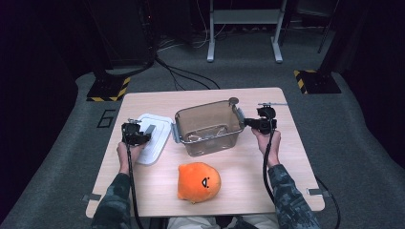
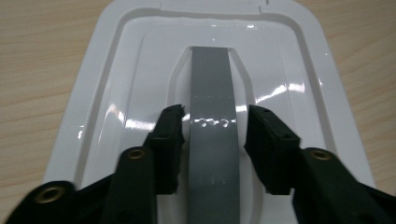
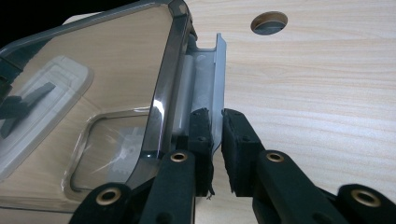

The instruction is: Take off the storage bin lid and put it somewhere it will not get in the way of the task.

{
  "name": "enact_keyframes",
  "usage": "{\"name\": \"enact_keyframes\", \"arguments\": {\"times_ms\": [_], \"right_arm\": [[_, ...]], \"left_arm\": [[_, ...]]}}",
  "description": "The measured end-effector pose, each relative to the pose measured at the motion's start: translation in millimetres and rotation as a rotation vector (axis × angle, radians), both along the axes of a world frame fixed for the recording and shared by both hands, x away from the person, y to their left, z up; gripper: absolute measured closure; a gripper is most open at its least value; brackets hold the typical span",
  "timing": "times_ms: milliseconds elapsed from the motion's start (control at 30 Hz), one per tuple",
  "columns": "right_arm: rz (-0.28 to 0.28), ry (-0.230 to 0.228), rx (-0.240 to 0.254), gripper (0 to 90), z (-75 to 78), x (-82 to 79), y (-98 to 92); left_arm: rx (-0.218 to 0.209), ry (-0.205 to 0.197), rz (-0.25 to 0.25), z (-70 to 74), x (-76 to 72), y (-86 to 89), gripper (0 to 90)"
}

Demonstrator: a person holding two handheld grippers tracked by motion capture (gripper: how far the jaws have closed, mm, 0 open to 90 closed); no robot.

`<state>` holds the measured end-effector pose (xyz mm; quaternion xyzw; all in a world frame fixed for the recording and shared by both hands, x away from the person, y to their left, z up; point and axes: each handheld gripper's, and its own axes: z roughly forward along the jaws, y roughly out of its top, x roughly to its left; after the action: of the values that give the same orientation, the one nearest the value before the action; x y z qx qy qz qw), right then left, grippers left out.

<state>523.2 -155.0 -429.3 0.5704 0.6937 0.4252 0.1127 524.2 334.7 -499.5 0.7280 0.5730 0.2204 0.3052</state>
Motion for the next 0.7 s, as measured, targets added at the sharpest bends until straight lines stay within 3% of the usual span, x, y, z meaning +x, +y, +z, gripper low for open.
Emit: {"name": "enact_keyframes", "arguments": {"times_ms": [133,233,333,400,433,700], "right_arm": [[0.002,-0.002,-0.001,81.9,-0.1,0.2,0.0],[0.000,-0.003,0.000,82.0,-0.3,0.2,-0.2],[-0.001,-0.004,-0.001,82.0,-0.3,0.2,0.0],[-0.003,-0.004,0.001,82.0,-0.4,0.2,0.1],[-0.003,-0.005,0.000,82.0,-0.4,0.1,0.1],[-0.001,-0.007,-0.010,82.0,0.1,0.1,0.5]], "left_arm": [[-0.008,-0.018,0.005,9.2,-4.5,-2.0,31.7],[-0.021,-0.031,-0.039,22.9,-14.1,-8.5,24.0],[-0.062,-0.045,-0.102,31.8,-23.7,-18.5,19.9],[-0.062,-0.050,-0.120,33.9,-26.4,-21.4,18.5],[-0.061,-0.073,-0.156,38.4,-33.4,-29.2,17.3],[-0.088,-0.091,-0.290,46.0,-56.5,-54.1,14.3]]}}
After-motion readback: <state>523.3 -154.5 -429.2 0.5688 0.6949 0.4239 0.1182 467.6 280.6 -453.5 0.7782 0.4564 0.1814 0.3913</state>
